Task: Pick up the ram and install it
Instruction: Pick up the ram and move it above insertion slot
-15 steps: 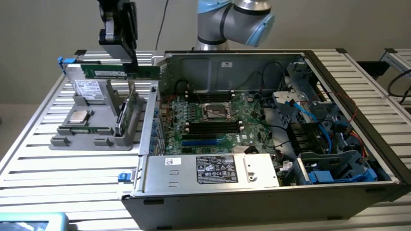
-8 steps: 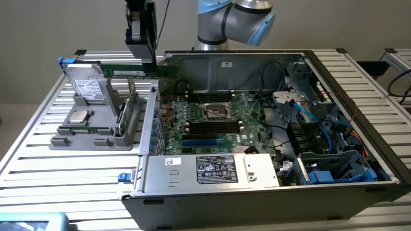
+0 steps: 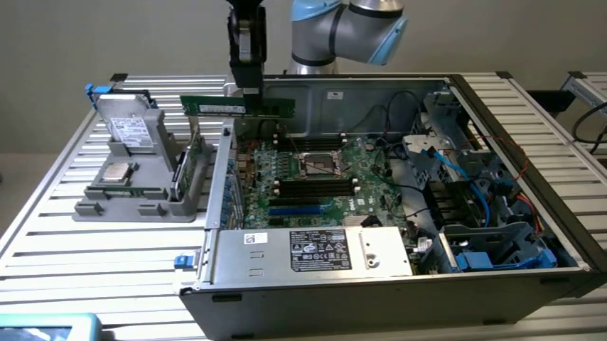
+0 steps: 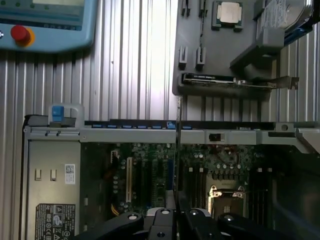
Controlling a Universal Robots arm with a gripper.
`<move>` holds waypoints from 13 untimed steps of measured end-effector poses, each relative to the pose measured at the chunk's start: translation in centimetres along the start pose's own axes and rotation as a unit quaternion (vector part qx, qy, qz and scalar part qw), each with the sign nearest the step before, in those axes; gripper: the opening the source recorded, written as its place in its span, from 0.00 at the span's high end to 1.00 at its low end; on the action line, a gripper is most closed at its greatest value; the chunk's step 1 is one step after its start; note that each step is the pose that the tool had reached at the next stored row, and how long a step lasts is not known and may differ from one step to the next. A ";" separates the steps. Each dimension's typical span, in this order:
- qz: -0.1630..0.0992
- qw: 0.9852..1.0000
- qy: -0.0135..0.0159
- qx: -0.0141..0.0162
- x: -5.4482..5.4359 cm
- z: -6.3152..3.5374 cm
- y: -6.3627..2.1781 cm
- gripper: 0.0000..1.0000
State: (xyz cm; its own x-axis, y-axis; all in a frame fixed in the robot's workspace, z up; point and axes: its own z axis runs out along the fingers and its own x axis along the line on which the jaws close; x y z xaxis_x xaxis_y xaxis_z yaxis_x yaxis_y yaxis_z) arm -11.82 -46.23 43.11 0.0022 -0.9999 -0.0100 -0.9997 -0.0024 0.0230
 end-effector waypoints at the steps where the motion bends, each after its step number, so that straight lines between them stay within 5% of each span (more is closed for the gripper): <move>1: 0.000 1.000 0.000 0.000 0.0 0.06 -0.47 0.86; 13: 0.000 1.000 0.000 0.000 0.0 1.68 -5.95 0.86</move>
State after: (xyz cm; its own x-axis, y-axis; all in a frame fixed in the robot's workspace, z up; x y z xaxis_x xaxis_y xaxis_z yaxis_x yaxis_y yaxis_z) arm -5.91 -46.16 41.30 0.0022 -0.9999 -0.0098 -0.9997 -0.0024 0.0231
